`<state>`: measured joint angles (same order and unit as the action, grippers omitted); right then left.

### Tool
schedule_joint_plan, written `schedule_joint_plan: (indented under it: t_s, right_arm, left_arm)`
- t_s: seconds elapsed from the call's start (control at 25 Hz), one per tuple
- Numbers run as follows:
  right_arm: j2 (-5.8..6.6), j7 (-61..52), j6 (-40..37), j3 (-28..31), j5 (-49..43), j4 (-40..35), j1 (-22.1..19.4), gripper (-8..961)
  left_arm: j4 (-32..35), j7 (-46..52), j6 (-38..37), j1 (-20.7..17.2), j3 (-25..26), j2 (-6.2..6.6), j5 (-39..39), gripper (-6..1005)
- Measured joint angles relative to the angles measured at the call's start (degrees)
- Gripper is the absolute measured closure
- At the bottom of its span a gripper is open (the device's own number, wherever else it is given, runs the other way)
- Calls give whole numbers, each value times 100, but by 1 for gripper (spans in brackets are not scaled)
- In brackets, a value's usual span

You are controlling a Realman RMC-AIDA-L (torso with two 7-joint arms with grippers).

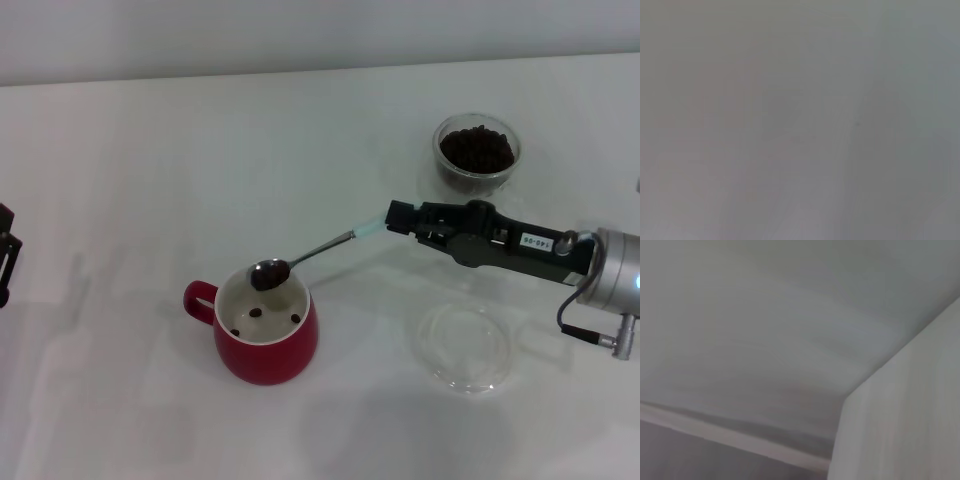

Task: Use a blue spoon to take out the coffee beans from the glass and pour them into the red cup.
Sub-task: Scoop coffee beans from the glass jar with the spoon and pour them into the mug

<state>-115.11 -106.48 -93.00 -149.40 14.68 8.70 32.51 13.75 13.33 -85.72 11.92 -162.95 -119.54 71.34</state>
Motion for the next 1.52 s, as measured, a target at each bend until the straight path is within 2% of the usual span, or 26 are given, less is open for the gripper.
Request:
schedule_joint_plan:
  t_s: [0.48,0.92,1.24,1.52]
  right_arm:
    - [-6,974,94,-11,-1,-60,-32,815]
    - [8,2496,65,-10,-13,-205,-106,815]
    - [-2,3606,-357,3,-70,-212,-180,815]
    - [5,3819,-419,21,-69,-190,-211,813]
  left_arm:
    - [6,4,-73,-37,0,0,-103,272]
    - [20,3,-77,-45,0,-8,-108,273]
    - [99,4,-79,-44,0,4,-112,273]
    - [146,4,-144,-58,0,1,-112,272]
